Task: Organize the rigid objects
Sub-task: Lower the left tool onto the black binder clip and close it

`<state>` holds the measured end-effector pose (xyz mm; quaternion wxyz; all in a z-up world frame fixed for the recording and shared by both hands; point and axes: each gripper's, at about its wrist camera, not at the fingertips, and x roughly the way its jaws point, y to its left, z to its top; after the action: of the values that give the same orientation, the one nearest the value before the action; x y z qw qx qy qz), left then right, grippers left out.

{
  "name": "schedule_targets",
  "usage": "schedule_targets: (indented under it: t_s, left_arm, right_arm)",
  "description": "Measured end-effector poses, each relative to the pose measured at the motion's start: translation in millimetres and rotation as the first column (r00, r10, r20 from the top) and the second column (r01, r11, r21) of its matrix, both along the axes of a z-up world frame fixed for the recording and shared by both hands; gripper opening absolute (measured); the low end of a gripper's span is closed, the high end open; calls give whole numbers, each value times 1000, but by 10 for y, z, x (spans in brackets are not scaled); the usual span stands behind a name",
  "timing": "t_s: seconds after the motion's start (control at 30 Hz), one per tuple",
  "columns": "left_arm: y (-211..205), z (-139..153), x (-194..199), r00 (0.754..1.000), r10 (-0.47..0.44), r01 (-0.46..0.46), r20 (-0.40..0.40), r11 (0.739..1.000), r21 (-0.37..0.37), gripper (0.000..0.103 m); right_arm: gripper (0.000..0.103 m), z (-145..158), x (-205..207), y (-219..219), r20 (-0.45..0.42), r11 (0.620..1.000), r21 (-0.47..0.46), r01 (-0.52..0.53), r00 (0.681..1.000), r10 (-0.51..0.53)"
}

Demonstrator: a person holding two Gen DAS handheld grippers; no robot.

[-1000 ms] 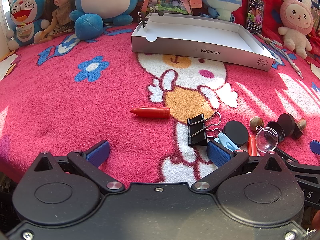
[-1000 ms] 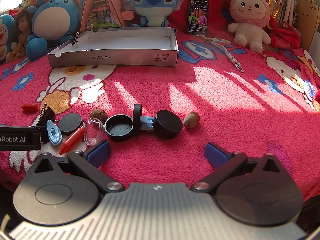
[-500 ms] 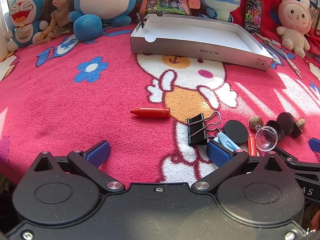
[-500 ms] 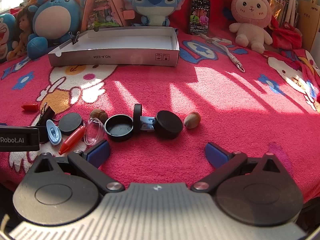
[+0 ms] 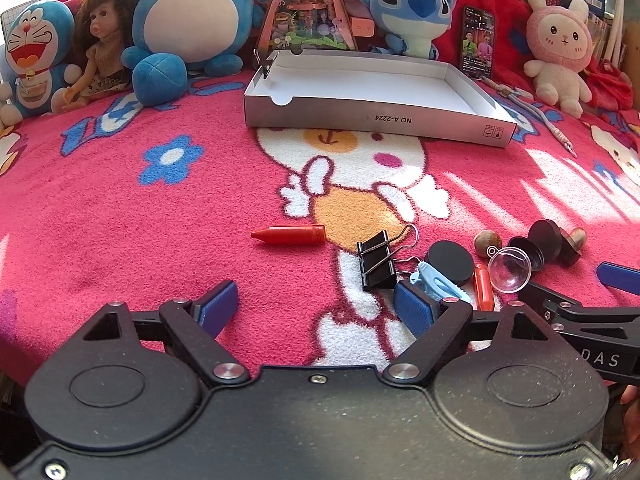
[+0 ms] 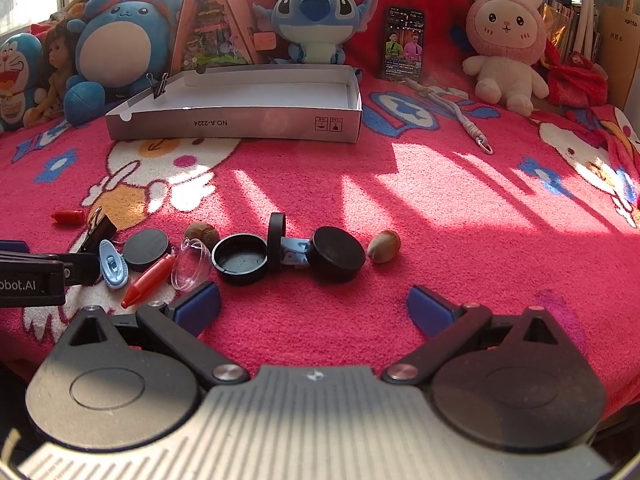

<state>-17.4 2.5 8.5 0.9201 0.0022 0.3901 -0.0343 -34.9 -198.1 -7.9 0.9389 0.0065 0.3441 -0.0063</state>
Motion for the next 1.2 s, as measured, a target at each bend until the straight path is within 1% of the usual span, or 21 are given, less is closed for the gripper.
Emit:
schedule_targets:
  t_s: [0.07,0.1,0.17,0.3,0.37,0.4,0.47,0.5,0.57,0.6,0.67,0.87,1.0,1.1,1.13,1.17,1.2]
  left_arm:
    - [-1,23,-44,1000,-13,13,15,1000,2,67]
    - [-3,37,-63,1000,-19,19,23,1000,2,63]
    - [-2,65,-91,999,-30,30,36,1000,-5,52]
    - [0,114,-80,998,-51,53,47,998,-40,43]
    - [-12,125,-47,997,-66,69,45,996,-57,38]
    - [-18,127,-32,997,-71,74,43,995,-66,37]
    - [-29,133,-7,996,-77,80,40,993,-81,28]
    - [-30,137,3,996,-79,82,38,993,-90,27]
    - [-34,149,20,996,-80,84,40,991,-106,25]
    - [-36,154,26,996,-83,87,43,990,-109,25]
    - [-39,163,41,995,-89,94,46,989,-118,25]
    - [-14,169,121,996,-80,85,39,982,-166,25]
    - [13,163,181,997,-71,76,35,976,-205,25]
    - [26,148,226,997,-63,69,34,970,-234,28]
    - [18,146,237,997,-61,69,42,971,-230,31]
    - [8,143,243,997,-63,72,49,973,-220,36]
    - [-4,139,247,997,-64,73,54,976,-207,39]
  right_arm:
    - [100,23,-42,-14,20,1000,10,-5,1000,5]
    - [99,34,-65,-22,31,1000,15,-5,1000,5]
    - [94,58,-97,-42,49,1000,29,-3,999,1]
    - [87,116,-99,-116,79,999,39,34,996,-36]
    - [80,140,-92,-154,89,998,32,54,994,-57]
    - [79,148,-88,-172,93,998,26,64,993,-66]
    - [74,154,-85,-203,98,997,18,75,992,-76]
    - [72,154,-80,-220,98,996,15,84,992,-85]
    - [58,154,-74,-248,93,995,19,96,991,-97]
    - [55,150,-78,-261,90,995,27,98,991,-100]
    - [44,145,-80,-276,83,995,46,92,992,-95]
    - [39,127,-36,-303,66,988,139,74,994,-84]
    - [39,149,-11,-302,77,984,168,61,994,-75]
    - [39,144,24,-291,78,983,177,56,994,-70]
    - [39,141,34,-290,77,982,181,55,995,-70]
    - [39,136,46,-290,75,981,187,53,995,-68]
    - [39,131,56,-288,74,981,189,51,995,-66]
